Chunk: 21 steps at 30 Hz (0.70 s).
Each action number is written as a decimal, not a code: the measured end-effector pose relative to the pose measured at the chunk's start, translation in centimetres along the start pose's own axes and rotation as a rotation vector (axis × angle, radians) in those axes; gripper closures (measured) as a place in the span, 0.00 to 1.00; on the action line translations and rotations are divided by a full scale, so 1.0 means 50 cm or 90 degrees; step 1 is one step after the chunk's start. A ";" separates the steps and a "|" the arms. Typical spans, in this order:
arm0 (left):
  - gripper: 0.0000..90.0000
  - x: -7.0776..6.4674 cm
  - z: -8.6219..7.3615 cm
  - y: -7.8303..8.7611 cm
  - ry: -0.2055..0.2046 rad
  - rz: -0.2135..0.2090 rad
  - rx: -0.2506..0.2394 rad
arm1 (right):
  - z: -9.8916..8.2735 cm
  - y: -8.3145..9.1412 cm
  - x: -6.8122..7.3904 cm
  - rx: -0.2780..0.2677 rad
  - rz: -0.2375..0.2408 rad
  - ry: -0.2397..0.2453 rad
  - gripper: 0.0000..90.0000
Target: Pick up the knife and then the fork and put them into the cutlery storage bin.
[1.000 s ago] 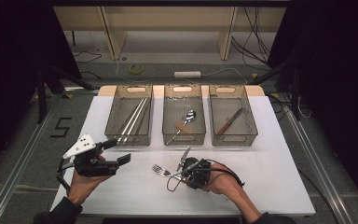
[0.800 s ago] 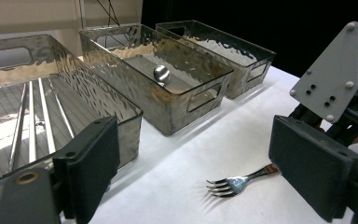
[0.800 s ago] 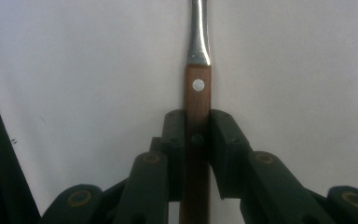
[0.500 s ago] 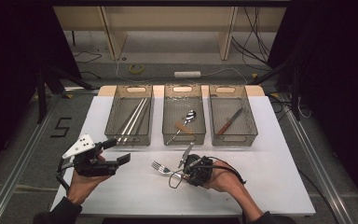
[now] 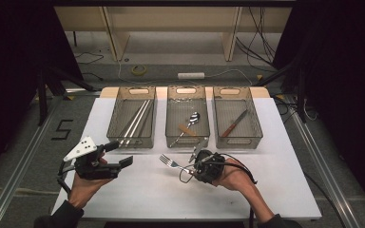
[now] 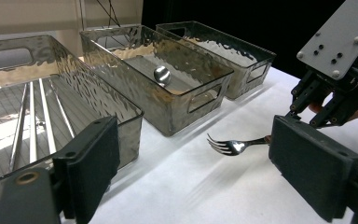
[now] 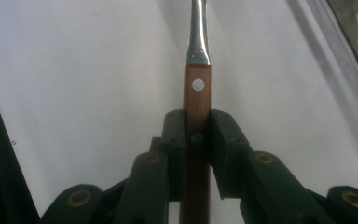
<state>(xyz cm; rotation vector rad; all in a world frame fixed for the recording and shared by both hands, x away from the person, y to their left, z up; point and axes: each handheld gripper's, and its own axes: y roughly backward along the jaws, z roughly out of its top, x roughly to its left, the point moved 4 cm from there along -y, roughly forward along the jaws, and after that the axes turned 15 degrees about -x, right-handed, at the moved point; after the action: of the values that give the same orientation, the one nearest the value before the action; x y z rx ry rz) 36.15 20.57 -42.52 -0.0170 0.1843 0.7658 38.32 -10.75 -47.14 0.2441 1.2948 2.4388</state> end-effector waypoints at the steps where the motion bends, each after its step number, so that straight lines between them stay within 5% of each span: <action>1: 0.18 0.000 0.000 0.000 0.000 0.000 0.000 | 0.000 0.001 -0.002 0.001 0.001 0.002 0.86; 10: 0.18 0.000 0.000 0.000 0.000 0.000 0.000 | -0.001 0.016 -0.014 -0.009 -0.011 -0.011 0.86; 21: 0.18 0.001 -0.002 -0.002 0.003 0.003 0.001 | 0.007 0.088 -0.069 -0.069 -0.065 -0.034 0.86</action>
<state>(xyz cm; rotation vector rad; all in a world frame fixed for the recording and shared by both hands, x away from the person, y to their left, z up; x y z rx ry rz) 36.22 20.53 -42.60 -0.0161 0.1895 0.7702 40.53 -14.08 -43.25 0.2069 1.1198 2.3903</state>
